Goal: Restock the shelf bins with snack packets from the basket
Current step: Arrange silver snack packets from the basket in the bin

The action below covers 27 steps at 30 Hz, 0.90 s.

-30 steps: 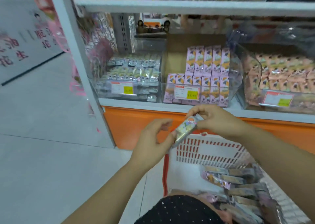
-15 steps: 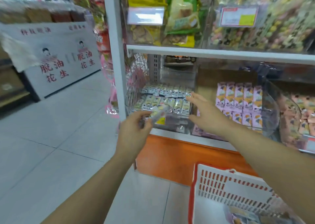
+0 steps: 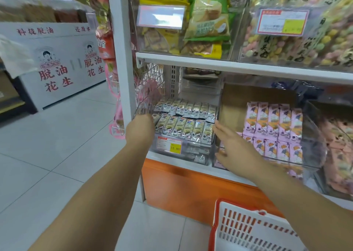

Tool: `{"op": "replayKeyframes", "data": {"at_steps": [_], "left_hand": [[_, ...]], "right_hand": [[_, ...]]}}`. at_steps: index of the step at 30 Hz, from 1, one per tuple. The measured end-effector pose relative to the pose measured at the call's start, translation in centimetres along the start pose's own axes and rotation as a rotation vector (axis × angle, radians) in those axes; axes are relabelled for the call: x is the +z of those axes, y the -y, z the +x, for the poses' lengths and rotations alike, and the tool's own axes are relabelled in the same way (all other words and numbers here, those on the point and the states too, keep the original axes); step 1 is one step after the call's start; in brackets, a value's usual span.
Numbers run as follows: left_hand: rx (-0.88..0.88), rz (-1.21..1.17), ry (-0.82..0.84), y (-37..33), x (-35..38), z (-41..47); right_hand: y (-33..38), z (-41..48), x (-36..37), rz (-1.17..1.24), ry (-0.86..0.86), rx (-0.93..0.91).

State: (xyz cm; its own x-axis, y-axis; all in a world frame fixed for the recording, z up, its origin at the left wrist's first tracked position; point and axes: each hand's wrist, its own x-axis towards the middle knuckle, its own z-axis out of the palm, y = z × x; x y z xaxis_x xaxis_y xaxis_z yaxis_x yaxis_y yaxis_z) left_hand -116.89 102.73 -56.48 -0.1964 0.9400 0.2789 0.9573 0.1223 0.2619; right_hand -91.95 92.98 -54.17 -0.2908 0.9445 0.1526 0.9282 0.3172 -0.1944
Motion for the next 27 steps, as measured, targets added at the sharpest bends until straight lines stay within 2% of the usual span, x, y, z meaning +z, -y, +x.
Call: {"op": "replayKeyframes", "data": {"at_steps": [6, 11, 12, 14, 17, 19, 20, 22, 27], "left_hand": [[0.092, 0.032, 0.221, 0.8, 0.7, 1.8], [0.142, 0.093, 0.322, 0.5, -0.4, 0.7], [0.152, 0.084, 0.285, 0.2, -0.9, 0.0], [0.226, -0.007, 0.087, -0.4, -1.7, -2.1], [0.43, -0.311, -0.22, -1.9, -1.7, -6.9], [0.531, -0.412, -0.238, -3.1, 0.2, -10.7], [0.55, -0.429, -0.2, -3.6, 1.7, -12.6], [0.534, -0.446, -0.055, -4.5, 5.5, -16.3], [0.453, -0.467, 0.369, -6.2, 14.4, -23.4]], "right_hand": [[-0.2, 0.0, 0.6, -0.01, -0.022, 0.007], [-0.3, 0.0, 0.8, -0.033, -0.006, -0.024], [-0.3, -0.3, 0.8, -0.028, -0.005, -0.035], [-0.3, -1.4, 1.0, 0.016, -0.05, -0.077], [-0.6, -4.3, 2.0, 0.174, -0.272, -0.132], [-1.7, -6.9, 3.9, 0.255, -0.396, -0.119], [-2.5, -8.3, 5.0, 0.288, -0.405, -0.079], [-4.4, -11.2, 7.5, 0.335, -0.315, 0.056], [-10.9, -17.4, 13.1, 0.316, 0.172, 0.397]]}}
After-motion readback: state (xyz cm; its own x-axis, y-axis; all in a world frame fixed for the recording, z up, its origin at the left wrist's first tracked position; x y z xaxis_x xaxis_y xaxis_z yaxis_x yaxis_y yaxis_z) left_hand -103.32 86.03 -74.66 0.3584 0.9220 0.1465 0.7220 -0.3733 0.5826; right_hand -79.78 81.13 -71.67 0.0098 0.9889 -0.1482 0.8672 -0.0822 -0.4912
